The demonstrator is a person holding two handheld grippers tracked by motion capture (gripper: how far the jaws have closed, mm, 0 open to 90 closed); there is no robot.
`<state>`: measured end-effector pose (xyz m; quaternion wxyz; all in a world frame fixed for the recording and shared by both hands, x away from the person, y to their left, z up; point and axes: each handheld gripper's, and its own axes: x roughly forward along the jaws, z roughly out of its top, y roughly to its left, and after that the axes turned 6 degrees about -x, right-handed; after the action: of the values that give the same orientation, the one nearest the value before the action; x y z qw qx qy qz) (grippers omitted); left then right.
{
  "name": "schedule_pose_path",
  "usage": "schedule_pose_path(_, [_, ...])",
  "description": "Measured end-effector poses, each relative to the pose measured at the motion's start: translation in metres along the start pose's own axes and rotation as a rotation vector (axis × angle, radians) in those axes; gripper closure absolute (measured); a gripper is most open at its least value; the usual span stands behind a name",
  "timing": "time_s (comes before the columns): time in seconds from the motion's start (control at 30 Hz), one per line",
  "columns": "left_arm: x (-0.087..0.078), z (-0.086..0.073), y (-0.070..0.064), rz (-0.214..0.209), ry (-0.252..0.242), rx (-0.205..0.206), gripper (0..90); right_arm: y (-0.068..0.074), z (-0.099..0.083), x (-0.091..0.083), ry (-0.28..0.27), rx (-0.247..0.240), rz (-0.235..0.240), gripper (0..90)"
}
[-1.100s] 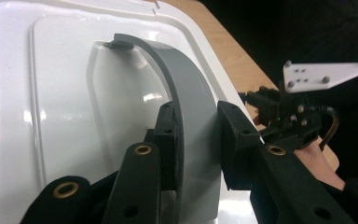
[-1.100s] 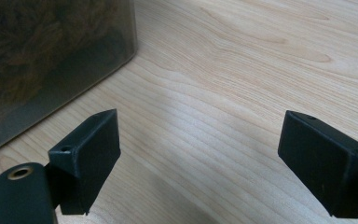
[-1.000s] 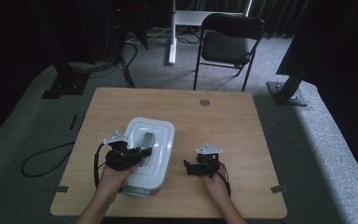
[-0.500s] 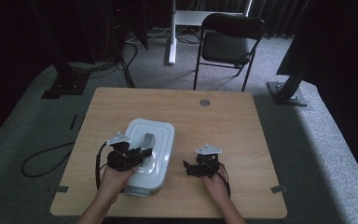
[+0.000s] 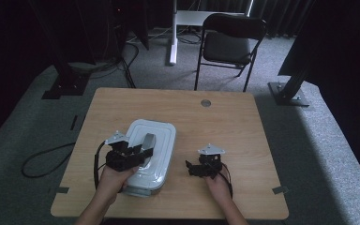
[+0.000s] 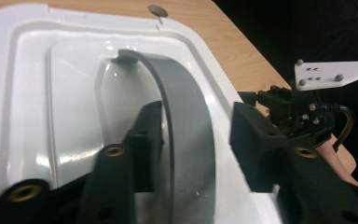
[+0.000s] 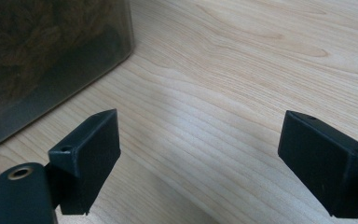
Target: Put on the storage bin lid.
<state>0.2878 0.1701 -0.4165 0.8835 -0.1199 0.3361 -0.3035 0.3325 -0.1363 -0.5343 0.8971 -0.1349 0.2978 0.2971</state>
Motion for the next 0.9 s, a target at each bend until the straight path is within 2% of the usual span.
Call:
schedule_pose_path(0.27, [-0.016,0.003,0.006,0.006,-0.067,0.003,39.3,0.0,0.0,-0.001,-0.003,-0.003,-0.003,12.2])
schedule_pose_path(0.33, [-0.02,0.004,0.011,-0.01,-0.082,0.013,31.6,0.0,0.0,-0.001,-0.001,0.001,-0.002,12.2])
schedule_pose_path(0.4, [-0.024,0.003,0.015,0.016,-0.112,0.045,28.0,-0.001,0.0,-0.001,-0.001,-0.001,-0.005,12.2])
schedule_pose_path(0.47, [-0.026,0.001,0.02,0.027,-0.129,0.094,17.6,-0.001,0.0,-0.001,-0.004,-0.001,-0.005,12.2])
schedule_pose_path(0.53, [-0.029,-0.001,0.024,0.05,-0.139,0.111,17.2,-0.001,0.0,-0.002,-0.008,-0.003,-0.007,12.2])
schedule_pose_path(0.6, [-0.031,-0.003,0.029,0.048,-0.153,0.111,9.9,-0.002,0.0,-0.002,-0.009,-0.002,-0.009,12.2])
schedule_pose_path(0.7, [-0.036,-0.004,0.035,0.081,-0.158,0.11,9.1,-0.002,0.0,-0.002,-0.007,-0.002,-0.011,12.2])
schedule_pose_path(0.77, [-0.038,-0.005,0.041,0.096,-0.158,0.095,0.4,-0.002,0.0,-0.002,-0.007,-0.003,-0.012,12.2])
schedule_pose_path(0.8, [-0.039,-0.005,0.044,0.098,-0.158,0.089,0.5,-0.001,0.0,-0.002,-0.008,-0.003,-0.013,12.2])
schedule_pose_path(0.87, [-0.04,-0.007,0.049,0.132,-0.17,0.086,0.5,-0.002,0.0,-0.002,-0.007,-0.003,-0.012,12.2])
schedule_pose_path(0.9, [-0.04,-0.007,0.049,0.132,-0.17,0.086,0.5,-0.002,0.0,-0.002,-0.007,-0.003,-0.012,12.2])
